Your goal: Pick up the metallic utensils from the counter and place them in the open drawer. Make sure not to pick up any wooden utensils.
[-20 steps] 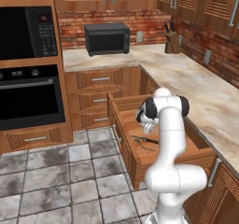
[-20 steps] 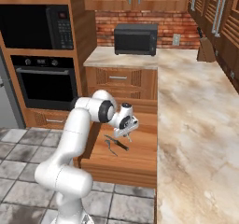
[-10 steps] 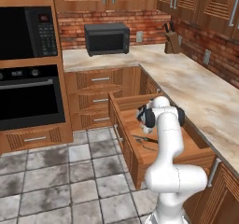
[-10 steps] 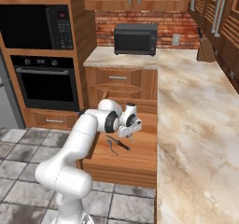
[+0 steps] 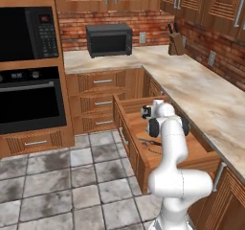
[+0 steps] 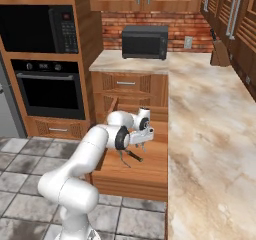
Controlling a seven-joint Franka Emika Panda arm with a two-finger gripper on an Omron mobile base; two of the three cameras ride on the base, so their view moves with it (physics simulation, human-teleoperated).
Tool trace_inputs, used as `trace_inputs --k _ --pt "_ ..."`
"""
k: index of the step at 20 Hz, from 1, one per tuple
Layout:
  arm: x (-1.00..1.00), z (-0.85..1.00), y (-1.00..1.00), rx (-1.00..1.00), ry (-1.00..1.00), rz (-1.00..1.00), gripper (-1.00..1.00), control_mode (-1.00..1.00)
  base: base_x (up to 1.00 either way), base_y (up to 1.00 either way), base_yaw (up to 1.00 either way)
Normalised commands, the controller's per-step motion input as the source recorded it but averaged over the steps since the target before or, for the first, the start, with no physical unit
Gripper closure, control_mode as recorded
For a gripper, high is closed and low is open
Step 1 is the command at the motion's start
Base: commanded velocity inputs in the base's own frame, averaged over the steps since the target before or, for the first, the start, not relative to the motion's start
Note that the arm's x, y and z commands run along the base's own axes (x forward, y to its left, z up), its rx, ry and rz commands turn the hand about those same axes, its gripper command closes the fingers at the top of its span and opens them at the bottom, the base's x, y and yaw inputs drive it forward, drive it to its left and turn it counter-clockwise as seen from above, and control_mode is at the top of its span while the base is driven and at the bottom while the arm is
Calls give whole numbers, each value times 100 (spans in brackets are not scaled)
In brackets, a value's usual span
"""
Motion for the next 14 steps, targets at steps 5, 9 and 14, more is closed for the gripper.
trace_inputs --k 5,9,14 --pt "-53 -25 61 0 -2 0 -100 -100 0 0 0" --pt "-62 57 15 0 -14 0 -100 -100 0 0 0" --pt "-69 82 11 -7 -28 -1 -100 -100 0 0 0"
